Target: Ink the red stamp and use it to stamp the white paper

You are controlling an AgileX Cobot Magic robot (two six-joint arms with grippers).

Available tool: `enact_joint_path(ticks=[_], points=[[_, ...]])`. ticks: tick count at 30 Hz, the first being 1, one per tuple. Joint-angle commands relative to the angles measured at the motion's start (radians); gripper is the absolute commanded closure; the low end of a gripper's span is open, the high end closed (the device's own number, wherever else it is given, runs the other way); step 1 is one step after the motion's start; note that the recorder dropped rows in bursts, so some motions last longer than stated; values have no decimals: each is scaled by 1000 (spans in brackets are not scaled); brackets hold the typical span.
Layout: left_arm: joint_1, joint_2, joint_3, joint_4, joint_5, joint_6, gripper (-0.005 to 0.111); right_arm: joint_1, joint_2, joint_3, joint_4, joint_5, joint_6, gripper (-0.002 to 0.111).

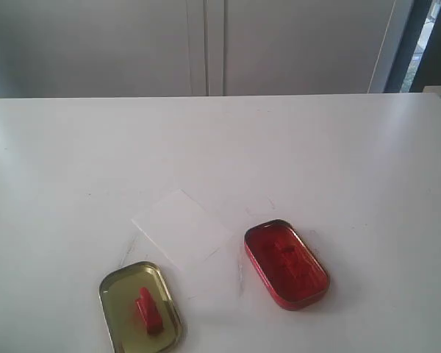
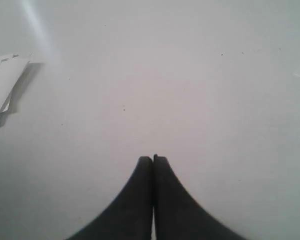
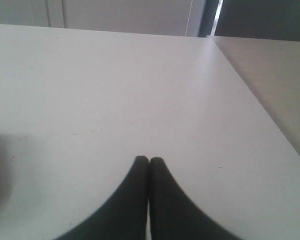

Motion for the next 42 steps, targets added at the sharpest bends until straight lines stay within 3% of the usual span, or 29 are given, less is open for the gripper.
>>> enact_joint_path(ticks=[1,18,34,42], points=[[-4,-5,-1,-12,2,0,107,-5,-4,6,-6,-17,1,108],[-4,-5,-1,-12,2,0,107,-5,-4,6,-6,-21,1,108],[-4,-5,-1,-12,2,0,107,-5,-4,6,-6,-460,1,108],[-4,-5,-1,-12,2,0,107,-5,-4,6,-6,-495,27,108]])
